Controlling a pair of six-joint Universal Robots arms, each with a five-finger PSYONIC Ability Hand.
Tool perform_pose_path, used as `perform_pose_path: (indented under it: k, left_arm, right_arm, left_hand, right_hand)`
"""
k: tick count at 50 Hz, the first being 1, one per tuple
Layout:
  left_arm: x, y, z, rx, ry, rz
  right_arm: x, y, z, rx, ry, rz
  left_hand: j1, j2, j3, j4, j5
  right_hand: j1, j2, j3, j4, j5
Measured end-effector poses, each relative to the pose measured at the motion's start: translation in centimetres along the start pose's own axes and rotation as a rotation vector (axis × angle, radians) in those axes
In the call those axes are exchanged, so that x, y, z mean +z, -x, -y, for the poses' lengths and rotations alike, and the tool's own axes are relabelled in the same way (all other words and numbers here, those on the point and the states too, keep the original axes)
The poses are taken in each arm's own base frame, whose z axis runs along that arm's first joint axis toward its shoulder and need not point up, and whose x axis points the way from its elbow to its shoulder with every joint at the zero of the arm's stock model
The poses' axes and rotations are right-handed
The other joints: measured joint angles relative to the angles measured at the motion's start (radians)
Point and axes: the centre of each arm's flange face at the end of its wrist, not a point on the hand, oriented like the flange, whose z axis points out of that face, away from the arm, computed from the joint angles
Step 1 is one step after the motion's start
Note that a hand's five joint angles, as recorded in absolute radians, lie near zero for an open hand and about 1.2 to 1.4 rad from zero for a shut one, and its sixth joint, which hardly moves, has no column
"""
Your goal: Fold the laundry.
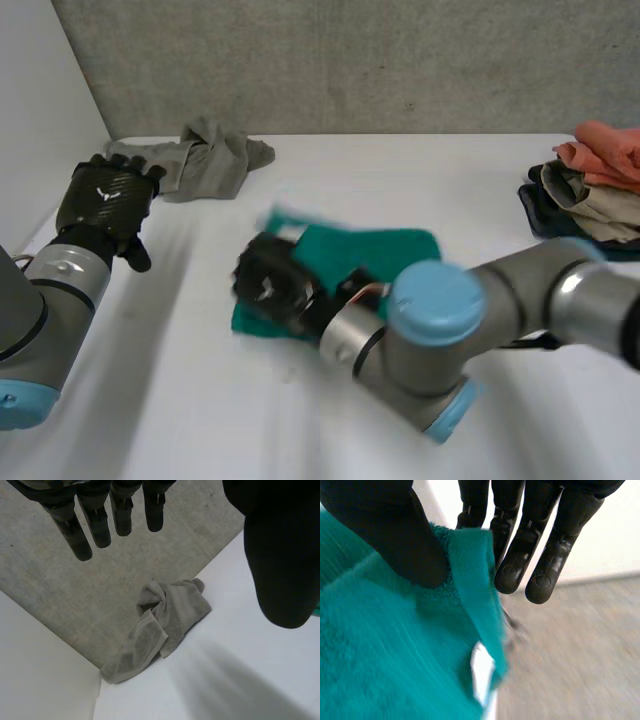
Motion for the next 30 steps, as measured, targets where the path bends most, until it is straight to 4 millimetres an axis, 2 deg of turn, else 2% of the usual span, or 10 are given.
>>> perform_pose_path:
  k: [1,4,6,9,10,11,15,20,25,30]
  left_arm:
    - [-0.1,-0.3,-0.1,0.0,0.002,-0.009]
    - [-0.1,-0.3,-0.1,0.001,0.002,-0.011]
    - [-0.1,-0.5,0.0,0.002,-0.002,-0.019]
    - [0.0,-0.8,0.3,0.002,-0.021,-0.038]
    - [0.0,-0.8,0.3,0.002,-0.021,-0.038]
    - [0.1,-1.1,0.7,0.002,-0.04,-0.054]
    - [0.2,-2.4,1.8,0.002,-0.082,-0.104]
    - [0.0,-4.9,2.9,0.003,-0.123,-0.175]
    - [-0.3,-7.1,3.3,0.005,-0.14,-0.234]
    - [-0.8,-9.4,3.6,0.011,-0.153,-0.291]
  right_arm:
    - [0.6,3.9,1.8,0.01,-0.085,0.089]
    - [0.7,4.6,2.0,0.012,-0.097,0.103]
    - [0.8,5.4,2.2,0.028,-0.099,0.118]
    - [0.6,3.8,2.1,0.074,-0.043,0.069]
    - [0.6,3.8,2.1,0.074,-0.043,0.069]
    - [0.3,2.2,1.8,0.128,0.01,0.02]
    - [-1.2,-1.2,-0.1,0.3,0.144,-0.088]
    - [-3.9,-3.6,-3.0,0.536,0.295,-0.159]
    - [-6.2,-3.8,-5.3,0.707,0.419,-0.162]
    - [-8.6,-2.7,-8.6,0.812,0.568,-0.131]
  left_hand:
    - [0.0,0.0,0.0,0.0,0.0]
    - [0.0,0.0,0.0,0.0,0.0]
    - [0.0,0.0,0.0,0.0,0.0]
    - [0.0,0.0,0.0,0.0,0.0]
    - [0.0,0.0,0.0,0.0,0.0]
    - [0.0,0.0,0.0,0.0,0.0]
    - [0.0,0.0,0.0,0.0,0.0]
    - [0.0,0.0,0.0,0.0,0.0]
    - [0.0,0.0,0.0,0.0,0.0]
    - [0.0,0.0,0.0,0.0,0.0]
  right_hand:
    - [0.0,0.0,0.0,0.0,0.0]
    - [0.0,0.0,0.0,0.0,0.0]
    - [-0.393,-0.409,-0.38,-0.379,-0.366]
    - [-0.762,-0.877,-0.869,-0.871,-0.847]
    - [-0.762,-0.877,-0.869,-0.871,-0.847]
    - [-0.79,-0.96,-0.964,-0.955,-0.922]
    - [-0.79,-0.965,-0.977,-0.958,-0.925]
    - [-0.79,-0.965,-0.977,-0.958,-0.925]
    - [-0.79,-0.965,-0.977,-0.958,-0.925]
    - [-0.724,-0.867,-0.881,-0.888,-0.856]
